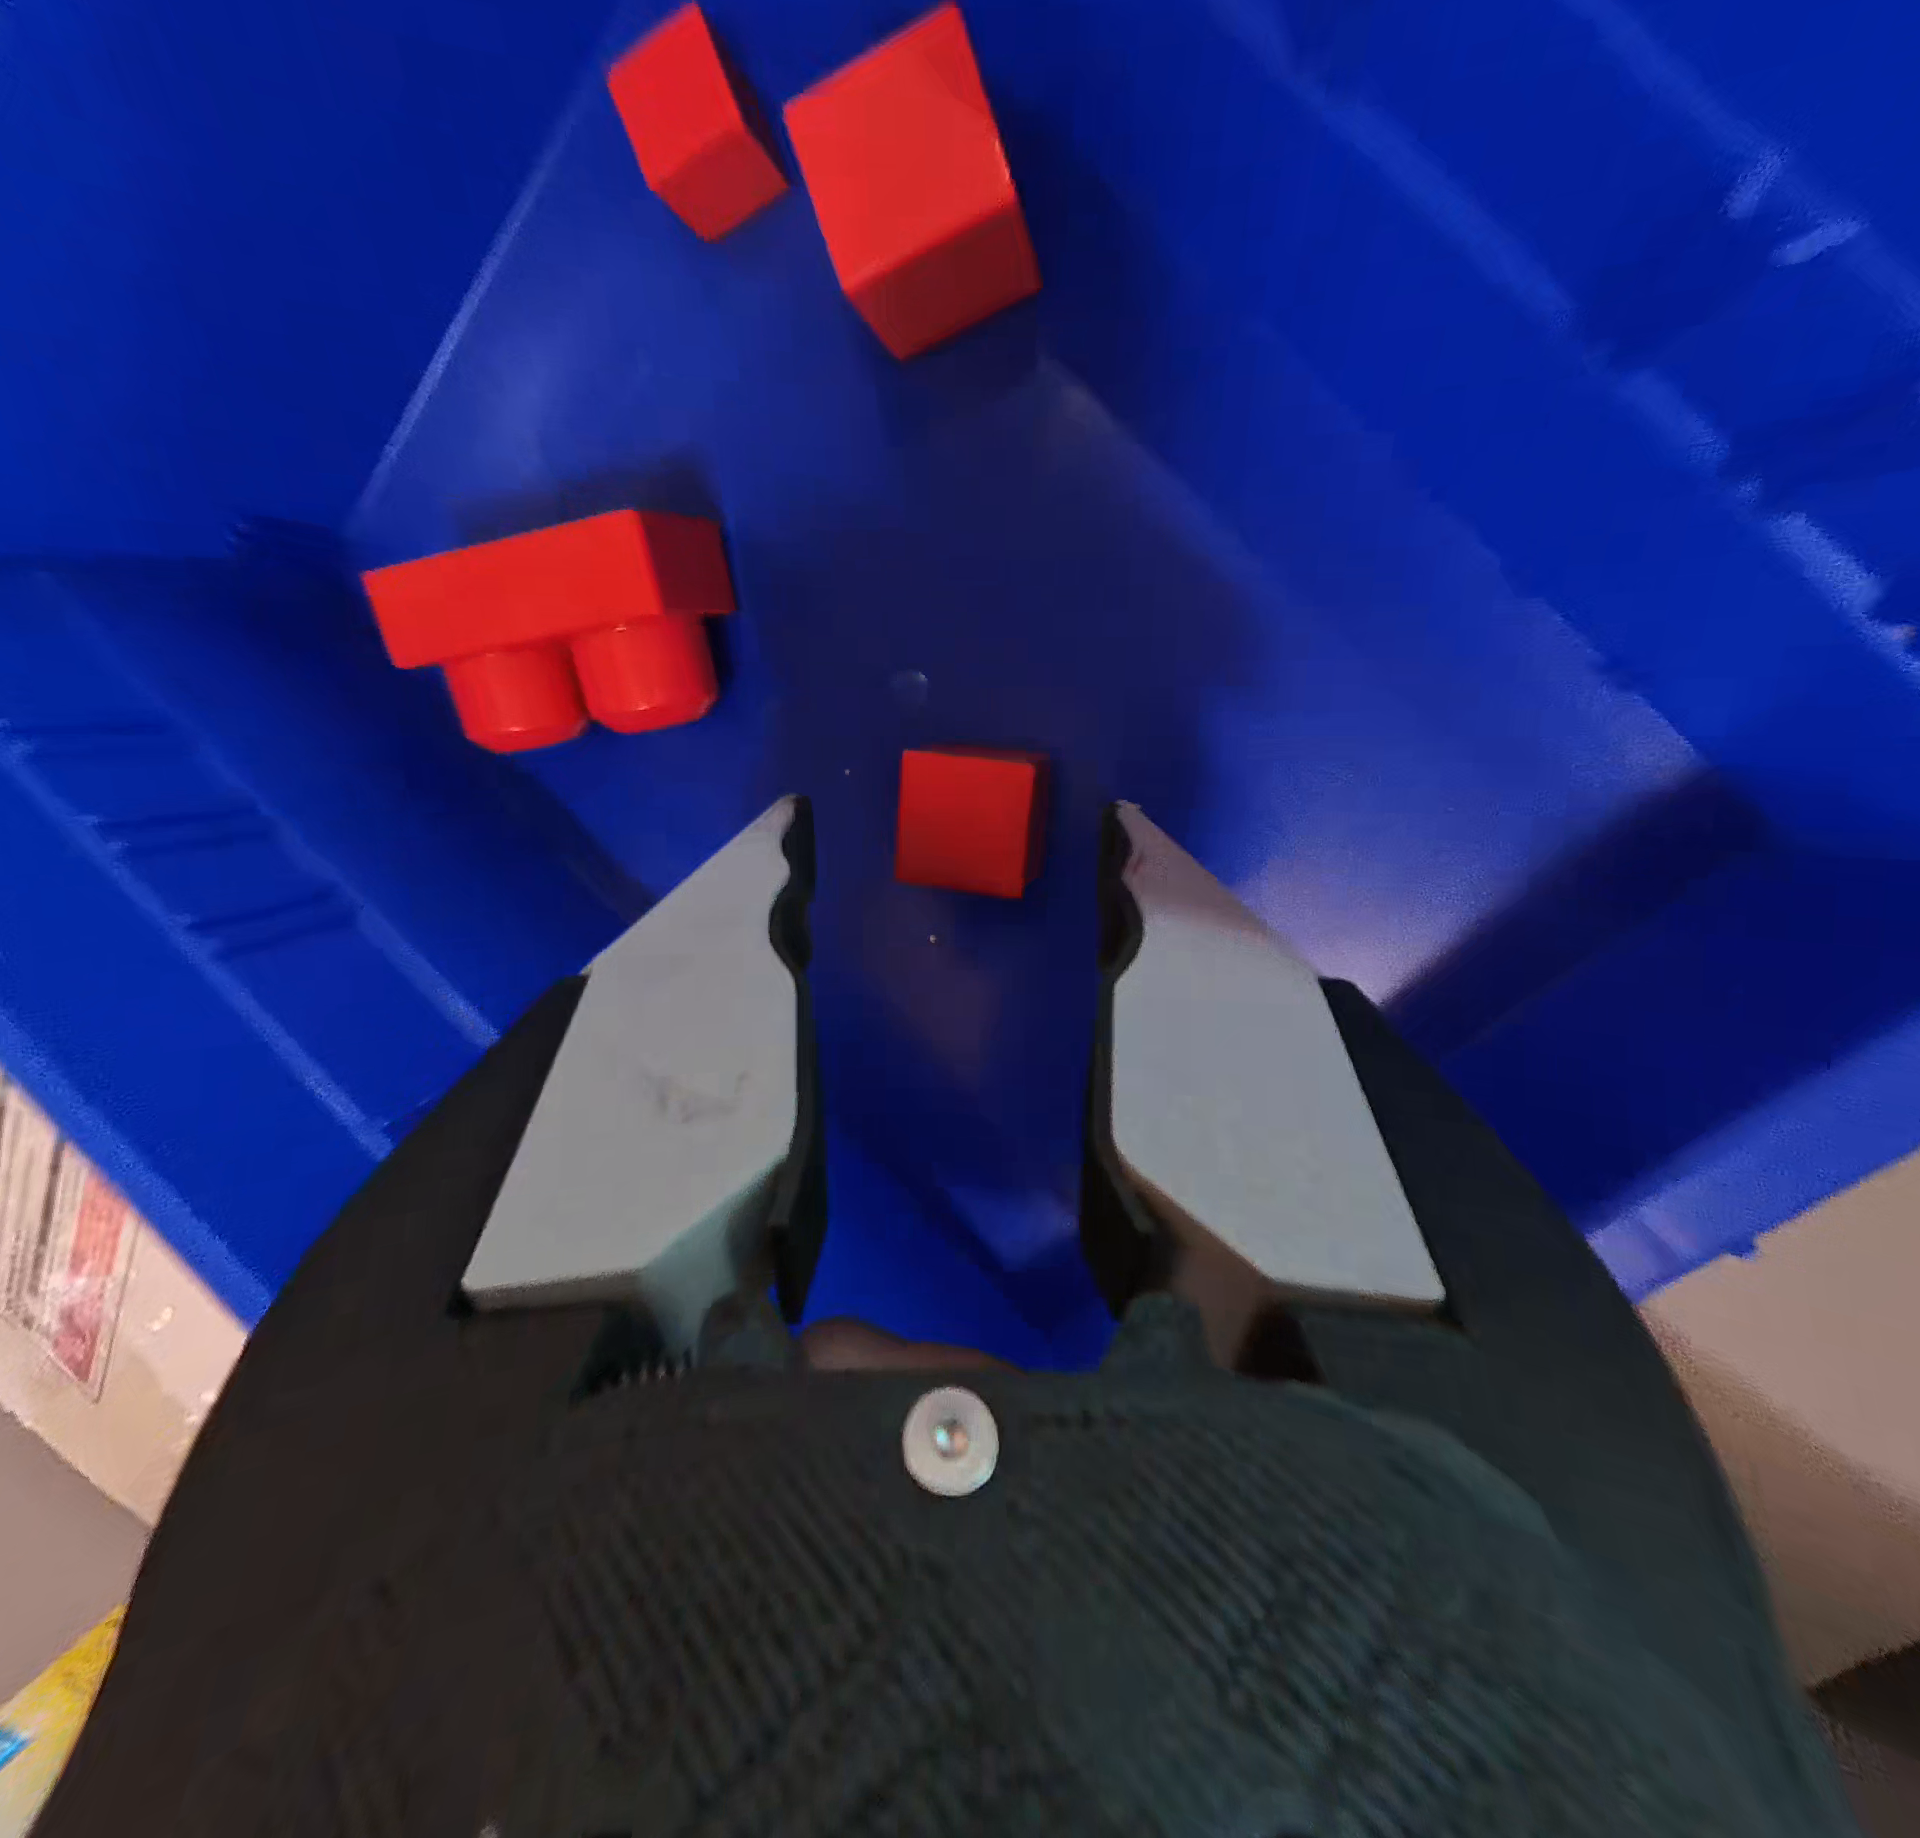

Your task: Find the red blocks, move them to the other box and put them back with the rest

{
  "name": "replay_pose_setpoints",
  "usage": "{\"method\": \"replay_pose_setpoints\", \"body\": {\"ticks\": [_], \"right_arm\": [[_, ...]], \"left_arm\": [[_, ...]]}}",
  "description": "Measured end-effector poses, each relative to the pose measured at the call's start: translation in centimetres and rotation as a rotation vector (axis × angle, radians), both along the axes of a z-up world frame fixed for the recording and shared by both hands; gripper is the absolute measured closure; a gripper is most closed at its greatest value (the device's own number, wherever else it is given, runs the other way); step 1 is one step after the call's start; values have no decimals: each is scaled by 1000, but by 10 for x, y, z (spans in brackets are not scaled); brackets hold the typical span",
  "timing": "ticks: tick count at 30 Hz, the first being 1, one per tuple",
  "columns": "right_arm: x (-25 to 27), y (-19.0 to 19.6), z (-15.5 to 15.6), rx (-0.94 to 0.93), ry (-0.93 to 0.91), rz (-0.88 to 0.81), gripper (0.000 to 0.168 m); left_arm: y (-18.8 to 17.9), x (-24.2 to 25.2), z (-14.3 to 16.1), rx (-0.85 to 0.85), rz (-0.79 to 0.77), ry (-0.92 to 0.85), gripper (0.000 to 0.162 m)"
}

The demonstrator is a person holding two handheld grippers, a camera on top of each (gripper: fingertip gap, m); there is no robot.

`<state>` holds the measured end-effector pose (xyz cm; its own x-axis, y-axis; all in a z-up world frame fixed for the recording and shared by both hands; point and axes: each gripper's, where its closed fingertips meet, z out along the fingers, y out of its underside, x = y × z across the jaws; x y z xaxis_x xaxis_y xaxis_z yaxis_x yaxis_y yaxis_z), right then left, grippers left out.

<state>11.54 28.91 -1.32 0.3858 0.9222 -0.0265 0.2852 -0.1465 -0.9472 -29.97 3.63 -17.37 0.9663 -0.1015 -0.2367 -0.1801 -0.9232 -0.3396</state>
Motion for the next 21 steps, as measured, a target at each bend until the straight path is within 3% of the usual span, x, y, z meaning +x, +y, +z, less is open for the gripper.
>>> {"method": "replay_pose_setpoints", "body": {"ticks": [3,5,7,10,16,21], "right_arm": [[-2,-1,-2,-2,-7,9,119],[-3,-4,-2,-1,-11,18,119],[-5,-10,0,0,-11,40,119],[-14,-30,4,-19,13,117,119],[-51,-105,6,-91,39,398,115],[-78,-180,4,-162,62,637,105]], "left_arm": [[0,-1,-15,-54,-3,9,132],[4,-1,-11,-24,11,8,135],[9,-7,4,48,14,92,135],[22,2,52,241,-32,284,136],[38,133,151,678,-331,504,136],[42,250,163,811,-559,612,136]]}}
